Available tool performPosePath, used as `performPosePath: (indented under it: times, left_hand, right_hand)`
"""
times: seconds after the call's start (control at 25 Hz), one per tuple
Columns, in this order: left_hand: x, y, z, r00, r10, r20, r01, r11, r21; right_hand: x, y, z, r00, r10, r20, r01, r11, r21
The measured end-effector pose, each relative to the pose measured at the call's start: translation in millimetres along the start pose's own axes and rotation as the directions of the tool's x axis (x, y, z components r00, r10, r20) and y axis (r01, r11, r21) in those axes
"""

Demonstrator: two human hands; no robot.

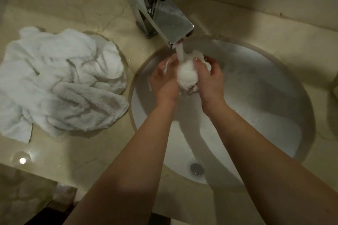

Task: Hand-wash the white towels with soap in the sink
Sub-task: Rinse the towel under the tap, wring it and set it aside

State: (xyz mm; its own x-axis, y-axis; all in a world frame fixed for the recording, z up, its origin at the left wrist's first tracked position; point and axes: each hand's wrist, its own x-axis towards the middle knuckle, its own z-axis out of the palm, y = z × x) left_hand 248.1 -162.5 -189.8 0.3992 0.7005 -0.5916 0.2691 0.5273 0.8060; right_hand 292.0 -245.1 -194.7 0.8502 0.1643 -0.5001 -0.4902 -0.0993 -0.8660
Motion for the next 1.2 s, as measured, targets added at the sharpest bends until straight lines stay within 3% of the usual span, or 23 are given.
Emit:
performPosePath:
  times: [0.08,0.2,0.32,0.48,0.6,0.84,1.04,1.2]
  left_hand:
    - [-0.5,2.5,-2.0,0.99,-0.084,0.116,0.078,0.995,0.06]
    - [3.3,5.0,-12.9,0.919,-0.2,0.34,0.182,0.98,0.083]
    - [1.3,4.7,-25.9,0.865,-0.229,0.447,0.204,0.973,0.103]
    - [-8.0,1.0,-35.3,0.949,-0.086,0.304,0.102,0.994,-0.037]
    - [-15.3,10.9,-44.2,0.983,0.003,0.184,0.0,1.0,-0.016]
    - [-23.3,37.3,-49.1,0.989,0.075,0.131,-0.083,0.995,0.061]
    - [-29.1,46.4,-48.1,0.993,0.055,0.106,-0.056,0.998,0.002]
    - [-32.2,48.5,-46.6,0.993,0.034,0.11,-0.031,0.999,-0.031]
  right_hand:
    - [-1.2,-5.3,0.0,0.999,-0.048,0.014,0.048,0.999,-0.014]
    - [2.3,-16.3,-1.0,0.995,-0.081,0.051,0.084,0.995,-0.06]
    - [7.9,-26.4,2.5,0.99,-0.047,0.13,0.062,0.992,-0.113]
    - [6.2,-40.6,6.3,0.982,0.064,0.178,-0.036,0.987,-0.156]
    - [2.4,-55.2,6.4,0.977,0.111,0.181,-0.065,0.968,-0.241]
    - [21.4,-101.9,9.7,0.989,-0.088,0.12,0.113,0.969,-0.22]
    - [35.1,-146.3,32.4,0.947,-0.15,0.283,0.238,0.92,-0.311]
    - [36.0,-168.2,50.1,0.924,-0.096,0.369,0.238,0.901,-0.362]
